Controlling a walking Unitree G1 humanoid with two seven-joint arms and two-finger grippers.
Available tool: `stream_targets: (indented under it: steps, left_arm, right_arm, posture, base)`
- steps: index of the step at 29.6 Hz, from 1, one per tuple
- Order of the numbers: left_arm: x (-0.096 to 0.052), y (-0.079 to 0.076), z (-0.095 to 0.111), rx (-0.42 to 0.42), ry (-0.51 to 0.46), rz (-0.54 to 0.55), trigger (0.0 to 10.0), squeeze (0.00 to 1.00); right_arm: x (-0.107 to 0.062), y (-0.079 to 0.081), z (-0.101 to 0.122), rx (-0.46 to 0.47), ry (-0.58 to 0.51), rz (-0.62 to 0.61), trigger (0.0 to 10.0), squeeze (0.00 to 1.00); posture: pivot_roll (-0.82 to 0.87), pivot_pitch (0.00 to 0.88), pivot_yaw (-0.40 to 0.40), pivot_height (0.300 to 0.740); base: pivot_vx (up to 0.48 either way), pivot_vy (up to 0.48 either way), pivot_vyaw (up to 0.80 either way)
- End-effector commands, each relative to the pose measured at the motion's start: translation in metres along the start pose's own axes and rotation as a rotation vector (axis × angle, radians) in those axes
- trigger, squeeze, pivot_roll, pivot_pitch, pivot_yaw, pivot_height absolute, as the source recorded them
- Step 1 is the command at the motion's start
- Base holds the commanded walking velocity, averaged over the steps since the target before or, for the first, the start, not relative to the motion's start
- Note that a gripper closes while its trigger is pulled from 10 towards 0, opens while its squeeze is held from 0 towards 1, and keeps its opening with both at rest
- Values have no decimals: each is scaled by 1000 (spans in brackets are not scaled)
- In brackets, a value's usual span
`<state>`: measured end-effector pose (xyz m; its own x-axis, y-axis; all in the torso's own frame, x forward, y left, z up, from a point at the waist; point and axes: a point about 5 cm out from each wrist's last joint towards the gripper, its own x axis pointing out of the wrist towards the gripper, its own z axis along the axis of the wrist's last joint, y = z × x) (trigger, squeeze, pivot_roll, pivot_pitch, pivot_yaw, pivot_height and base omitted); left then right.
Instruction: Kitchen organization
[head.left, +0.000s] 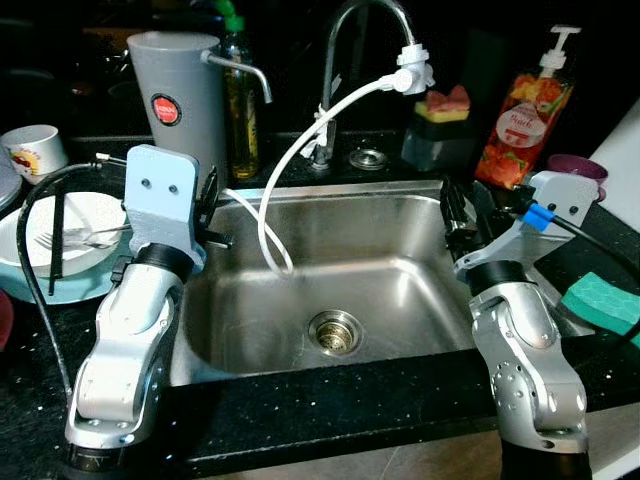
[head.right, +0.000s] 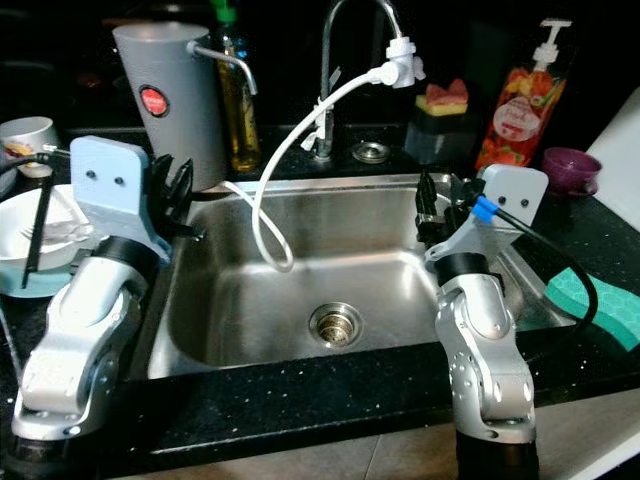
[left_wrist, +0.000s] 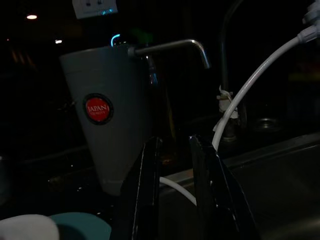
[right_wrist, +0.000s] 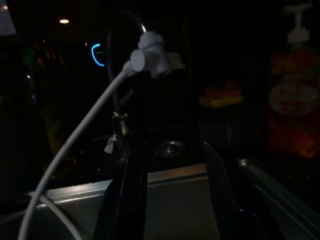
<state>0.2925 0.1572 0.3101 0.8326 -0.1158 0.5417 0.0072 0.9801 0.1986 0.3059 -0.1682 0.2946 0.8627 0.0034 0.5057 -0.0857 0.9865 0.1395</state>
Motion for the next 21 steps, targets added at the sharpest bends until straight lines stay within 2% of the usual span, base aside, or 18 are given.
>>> stream_targets:
  steps: [1,21]
  left_arm:
    - [-3,-3,2,4,-6,-13,10000,0]
    - [-3,-5,-1,16,17,-30,10000,0]
  right_arm:
    - [-1,-3,0,-1,0,-9,10000,0]
    - [-2,-3,0,1,0,-9,10000,0]
  posture:
    - [63,137,-42,740]
    - [63,138,-42,740]
  base:
    - [0,0,0]
    - [0,0,0]
